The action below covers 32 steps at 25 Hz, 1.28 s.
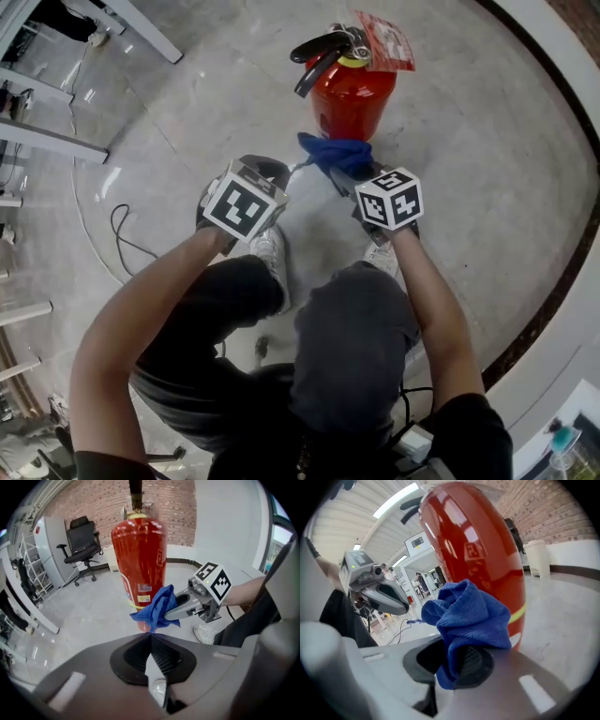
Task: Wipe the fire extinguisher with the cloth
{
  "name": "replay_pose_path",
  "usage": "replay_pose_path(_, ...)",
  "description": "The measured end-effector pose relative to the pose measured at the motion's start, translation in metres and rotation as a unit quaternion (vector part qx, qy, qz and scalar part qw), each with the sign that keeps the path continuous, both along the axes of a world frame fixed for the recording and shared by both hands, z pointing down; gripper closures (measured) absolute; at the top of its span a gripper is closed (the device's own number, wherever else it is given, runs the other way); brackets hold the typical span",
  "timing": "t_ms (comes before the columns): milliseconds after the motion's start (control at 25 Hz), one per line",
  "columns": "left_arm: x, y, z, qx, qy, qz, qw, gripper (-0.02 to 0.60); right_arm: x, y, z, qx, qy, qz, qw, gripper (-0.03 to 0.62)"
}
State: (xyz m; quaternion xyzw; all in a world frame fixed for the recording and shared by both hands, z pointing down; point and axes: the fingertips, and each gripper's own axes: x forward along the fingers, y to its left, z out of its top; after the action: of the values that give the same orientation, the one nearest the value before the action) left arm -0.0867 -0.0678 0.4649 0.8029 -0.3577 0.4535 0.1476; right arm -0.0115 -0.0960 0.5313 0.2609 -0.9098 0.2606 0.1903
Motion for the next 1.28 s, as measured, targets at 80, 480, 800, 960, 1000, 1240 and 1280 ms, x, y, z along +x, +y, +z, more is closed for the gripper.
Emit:
replay_pose_path(80, -0.012, -0.001, -0.019, 0.015, -0.005, -0.004, 0.9999, 0.578, -0.001, 0.003, -0.028, 0.023, -0.004, -0.002, 1.000, 0.553)
replay_pose_path(480, -0.010, 0.007, -0.132, 0.112, 0.065, -0.015, 0.9914, 0.578, -0.011, 0.036, -0.168, 0.132, -0.016, -0.028, 0.991, 0.553)
replay_pose_path(800, 0.019, 0.034, -0.210, 0.188, 0.138, 0.016, 0.9723, 0.578, 0.016, 0.060, -0.266, 0.203, -0.024, 0.017, 0.979, 0.553)
replay_pose_path(960, 0.033, 0.046, -0.233, 0.204, 0.179, 0.023, 0.9622, 0.578, 0.037, 0.075, -0.308, 0.236, -0.033, 0.062, 0.969, 0.553)
replay_pose_path(1000, 0.038, 0.049, -0.238, 0.208, 0.188, 0.025, 0.9596, 0.578, 0.042, 0.078, -0.317, 0.244, -0.035, 0.074, 0.966, 0.553)
replay_pose_path(1240, 0.067, 0.063, -0.274, 0.239, 0.222, 0.050, 0.9439, 0.578, 0.071, 0.097, -0.360, 0.275, -0.043, 0.133, 0.951, 0.553)
replay_pose_path(1280, 0.071, 0.066, -0.280, 0.244, 0.227, 0.054, 0.9415, 0.578, 0.075, 0.101, -0.367, 0.281, -0.044, 0.138, 0.949, 0.553)
